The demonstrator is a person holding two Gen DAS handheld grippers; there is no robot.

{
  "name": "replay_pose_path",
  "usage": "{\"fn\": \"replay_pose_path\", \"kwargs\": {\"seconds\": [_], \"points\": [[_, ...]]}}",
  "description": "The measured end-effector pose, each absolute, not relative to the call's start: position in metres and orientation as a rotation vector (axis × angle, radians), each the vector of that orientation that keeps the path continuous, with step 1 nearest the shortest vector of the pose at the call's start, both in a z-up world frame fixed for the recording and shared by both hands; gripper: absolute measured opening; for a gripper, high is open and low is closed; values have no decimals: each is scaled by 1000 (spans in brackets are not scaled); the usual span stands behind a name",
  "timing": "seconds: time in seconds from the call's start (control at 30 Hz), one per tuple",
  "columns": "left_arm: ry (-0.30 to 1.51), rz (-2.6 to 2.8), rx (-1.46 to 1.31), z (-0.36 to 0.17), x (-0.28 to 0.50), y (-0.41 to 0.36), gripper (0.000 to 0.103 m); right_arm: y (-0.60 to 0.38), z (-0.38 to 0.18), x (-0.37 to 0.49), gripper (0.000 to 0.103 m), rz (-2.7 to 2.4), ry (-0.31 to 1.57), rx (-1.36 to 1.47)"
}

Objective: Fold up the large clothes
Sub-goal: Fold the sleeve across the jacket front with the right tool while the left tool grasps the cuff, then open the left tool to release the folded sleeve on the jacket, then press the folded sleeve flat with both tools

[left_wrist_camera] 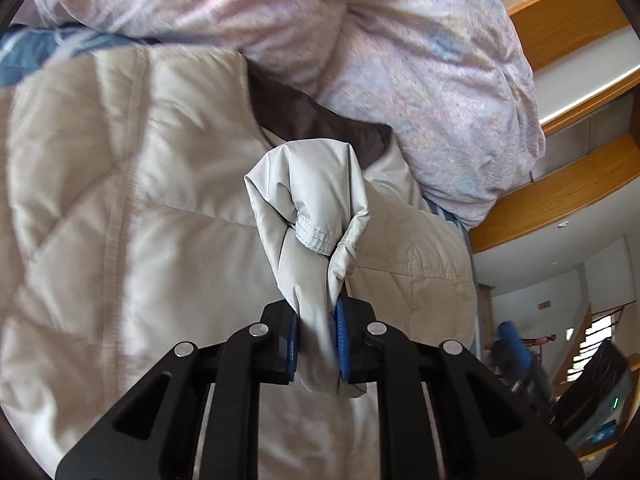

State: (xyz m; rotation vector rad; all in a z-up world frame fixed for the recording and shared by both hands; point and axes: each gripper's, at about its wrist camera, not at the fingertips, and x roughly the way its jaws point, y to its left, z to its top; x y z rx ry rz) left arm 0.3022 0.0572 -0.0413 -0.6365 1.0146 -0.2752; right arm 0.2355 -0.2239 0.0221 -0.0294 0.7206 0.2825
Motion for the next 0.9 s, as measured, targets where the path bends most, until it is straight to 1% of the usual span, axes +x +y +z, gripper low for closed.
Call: {"fn": "replay_pose_path", "kwargs": {"seconds": [0.1, 0.13, 0.2, 0.27, 0.3, 0.33, 0.37, 0.43, 0.53, 0.6, 0.73, 0.9], "points": [[1018, -222, -630, -48, 297, 82, 15, -244, 23, 254, 56, 207, 725, 45], [1028, -215, -633, -53, 297, 86, 17, -249, 21, 262, 56, 192, 740, 72], [1059, -207, -641, -63, 295, 90, 25, -252, 10, 278, 56, 177, 783, 94], [1053, -193, -632, -61, 291, 93, 43, -245, -2, 282, 56, 165, 812, 76], [1039, -180, -623, -56, 288, 96, 48, -241, -7, 285, 56, 163, 821, 61], [1015, -161, -615, -50, 285, 99, 58, -237, -11, 286, 56, 161, 825, 47], [976, -139, -603, -40, 281, 100, 63, -233, -13, 286, 56, 160, 827, 35], [898, -111, -549, -19, 273, 98, 67, -224, -18, 288, 56, 167, 822, 14], [818, -133, -434, 6, 267, 72, 70, -215, -19, 289, 56, 158, 793, -3], [822, -178, -379, 8, 271, 48, 70, -211, -20, 292, 56, 149, 779, -7], [873, -198, -311, -12, 288, 16, 70, -203, -30, 302, 56, 134, 783, -36], [919, -120, -247, -44, 303, 10, 69, -196, -56, 319, 56, 104, 861, -79]]}}
